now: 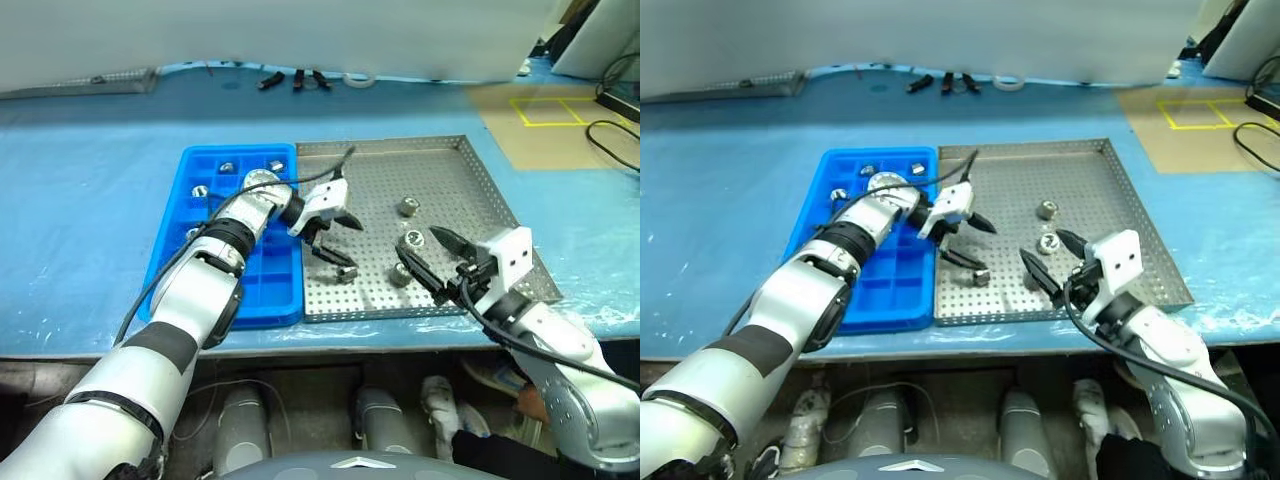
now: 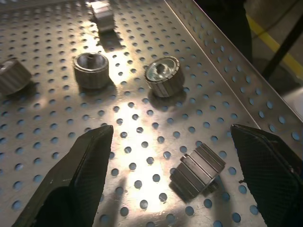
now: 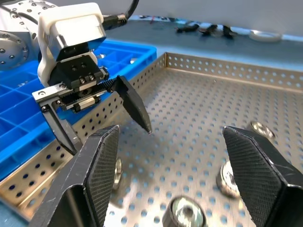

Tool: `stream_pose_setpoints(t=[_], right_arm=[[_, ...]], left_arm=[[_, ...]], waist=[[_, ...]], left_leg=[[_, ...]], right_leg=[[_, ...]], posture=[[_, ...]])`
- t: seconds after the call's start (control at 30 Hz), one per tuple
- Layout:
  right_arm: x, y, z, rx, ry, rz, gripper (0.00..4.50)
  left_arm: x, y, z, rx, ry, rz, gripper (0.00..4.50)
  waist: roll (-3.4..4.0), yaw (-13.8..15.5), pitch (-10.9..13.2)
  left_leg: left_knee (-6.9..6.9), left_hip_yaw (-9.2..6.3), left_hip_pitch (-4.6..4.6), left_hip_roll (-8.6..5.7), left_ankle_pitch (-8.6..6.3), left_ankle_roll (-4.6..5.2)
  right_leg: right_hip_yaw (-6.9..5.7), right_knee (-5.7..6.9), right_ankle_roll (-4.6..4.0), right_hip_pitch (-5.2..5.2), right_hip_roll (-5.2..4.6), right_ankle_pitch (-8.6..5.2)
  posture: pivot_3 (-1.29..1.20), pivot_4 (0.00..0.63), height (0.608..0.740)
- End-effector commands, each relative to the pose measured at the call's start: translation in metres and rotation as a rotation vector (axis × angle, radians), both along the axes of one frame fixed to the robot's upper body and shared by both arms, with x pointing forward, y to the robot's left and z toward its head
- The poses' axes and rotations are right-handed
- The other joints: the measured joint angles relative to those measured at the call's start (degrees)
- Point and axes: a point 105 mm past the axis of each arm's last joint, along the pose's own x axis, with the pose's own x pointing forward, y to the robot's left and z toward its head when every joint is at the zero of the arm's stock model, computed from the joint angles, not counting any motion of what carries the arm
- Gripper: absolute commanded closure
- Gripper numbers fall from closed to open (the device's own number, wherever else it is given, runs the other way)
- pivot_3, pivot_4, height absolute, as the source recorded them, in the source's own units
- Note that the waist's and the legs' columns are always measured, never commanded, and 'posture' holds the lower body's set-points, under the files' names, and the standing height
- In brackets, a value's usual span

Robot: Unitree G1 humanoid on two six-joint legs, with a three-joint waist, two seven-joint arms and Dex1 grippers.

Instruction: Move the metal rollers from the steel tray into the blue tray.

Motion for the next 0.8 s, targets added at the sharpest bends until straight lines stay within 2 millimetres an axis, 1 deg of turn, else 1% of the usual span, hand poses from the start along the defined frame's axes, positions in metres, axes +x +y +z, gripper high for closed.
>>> stream_pose_setpoints(t=[0.03,0.17,0.3,0.47,0.6,0.7,0.8], right_arm=[[-0.012,0.0,0.007,-0.005,-0.034,-0.01,0.81],[-0.013,-0.007,-0.001,-0.001,-0.026,-0.046,0.81],[-0.008,-0.006,-0.005,0.002,-0.032,-0.053,0.81],[-0.007,-0.004,-0.008,0.003,-0.032,-0.055,0.81],[-0.013,0.0,-0.013,0.014,-0.004,-0.04,0.81],[-0.017,0.002,-0.016,0.015,0.01,-0.034,0.81],[-0.019,0.002,-0.017,0.014,0.015,-0.032,0.81]], left_arm=[[-0.001,0.005,0.0,0.103,-0.087,-0.081,0.33],[0.005,0.006,-0.004,0.15,-0.133,-0.047,0.33],[0.01,0.004,-0.008,0.163,-0.162,-0.008,0.33],[0.007,0.001,-0.018,0.171,-0.157,-0.006,0.33],[0.0,0.002,-0.025,0.183,-0.127,-0.049,0.33],[-0.001,0.002,-0.029,0.192,-0.131,-0.049,0.33],[-0.002,0.009,-0.035,0.234,-0.152,-0.073,0.91]], waist=[[0.0,-0.6,0.0],[0.0,-1.2,0.0],[0.0,-1.7,0.0],[0.0,-2.0,0.0],[0.0,-2.3,0.0],[0.0,-2.3,0.0],[0.0,-2.4,0.0]], left_leg=[[0.0,0.0,0.06,0.0,-0.02,0.03],[0.01,0.12,0.2,-0.02,-0.12,0.2],[0.0,0.18,0.23,-0.06,-0.19,0.29],[-0.02,0.18,0.19,-0.06,-0.23,0.35],[-0.01,0.2,0.21,-0.07,-0.24,0.37],[-0.01,0.2,0.25,-0.06,-0.24,0.38],[0.0,0.21,0.34,-0.08,-0.25,0.38]], right_leg=[[0.01,-0.08,0.01,0.08,0.0,0.0],[0.03,-0.39,0.11,0.3,-0.03,0.08],[0.07,-0.47,0.12,0.34,-0.05,0.08],[0.06,-0.52,0.12,0.34,-0.05,0.08],[0.06,-0.53,0.11,0.35,-0.05,0.08],[0.06,-0.53,0.11,0.38,-0.05,0.08],[0.07,-0.54,0.12,0.47,-0.05,0.08]], posture=[[-0.58,0.15,0.74],[-0.6,0.15,0.74],[-0.6,0.15,0.74],[-0.6,0.15,0.74],[-0.6,0.15,0.74],[-0.6,0.15,0.74],[-0.6,0.15,0.74]])
